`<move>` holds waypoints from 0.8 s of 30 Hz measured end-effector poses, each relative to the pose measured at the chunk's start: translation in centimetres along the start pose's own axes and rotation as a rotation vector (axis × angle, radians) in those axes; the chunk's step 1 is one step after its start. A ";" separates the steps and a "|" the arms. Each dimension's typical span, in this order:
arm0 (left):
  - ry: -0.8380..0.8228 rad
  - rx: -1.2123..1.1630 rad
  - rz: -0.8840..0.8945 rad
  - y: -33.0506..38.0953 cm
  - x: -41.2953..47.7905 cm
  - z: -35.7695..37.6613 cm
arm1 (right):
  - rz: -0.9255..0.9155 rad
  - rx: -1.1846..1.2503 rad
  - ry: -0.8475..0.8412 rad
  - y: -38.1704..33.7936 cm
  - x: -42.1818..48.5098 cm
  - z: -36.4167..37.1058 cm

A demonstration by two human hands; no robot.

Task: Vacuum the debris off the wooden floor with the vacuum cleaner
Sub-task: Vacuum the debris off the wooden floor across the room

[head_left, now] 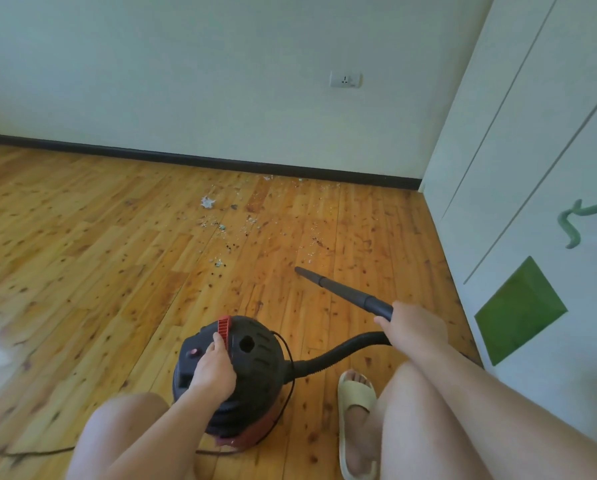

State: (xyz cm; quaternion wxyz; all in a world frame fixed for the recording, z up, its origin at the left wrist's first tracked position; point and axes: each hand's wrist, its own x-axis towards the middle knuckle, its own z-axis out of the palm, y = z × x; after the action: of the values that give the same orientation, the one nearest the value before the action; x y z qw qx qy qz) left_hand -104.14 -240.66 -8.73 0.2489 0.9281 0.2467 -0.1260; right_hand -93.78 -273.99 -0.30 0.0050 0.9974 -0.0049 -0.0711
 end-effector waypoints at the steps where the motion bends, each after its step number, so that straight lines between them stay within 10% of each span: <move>1: -0.011 0.007 0.001 0.0 0.6 -0.2 | 0.027 0.029 0.001 0.6 0.2 0.1; 24: -0.048 0.065 0.084 0.7 5.1 -0.9 | 0.080 0.161 -0.091 2.4 2.0 1.7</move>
State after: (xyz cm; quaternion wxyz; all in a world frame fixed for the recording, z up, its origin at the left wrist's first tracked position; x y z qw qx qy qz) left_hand -99.36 -238.69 -9.53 0.2296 0.9419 0.1973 -0.1455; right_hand -92.09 -276.46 -2.24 -0.0725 0.9894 -0.0504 -0.1154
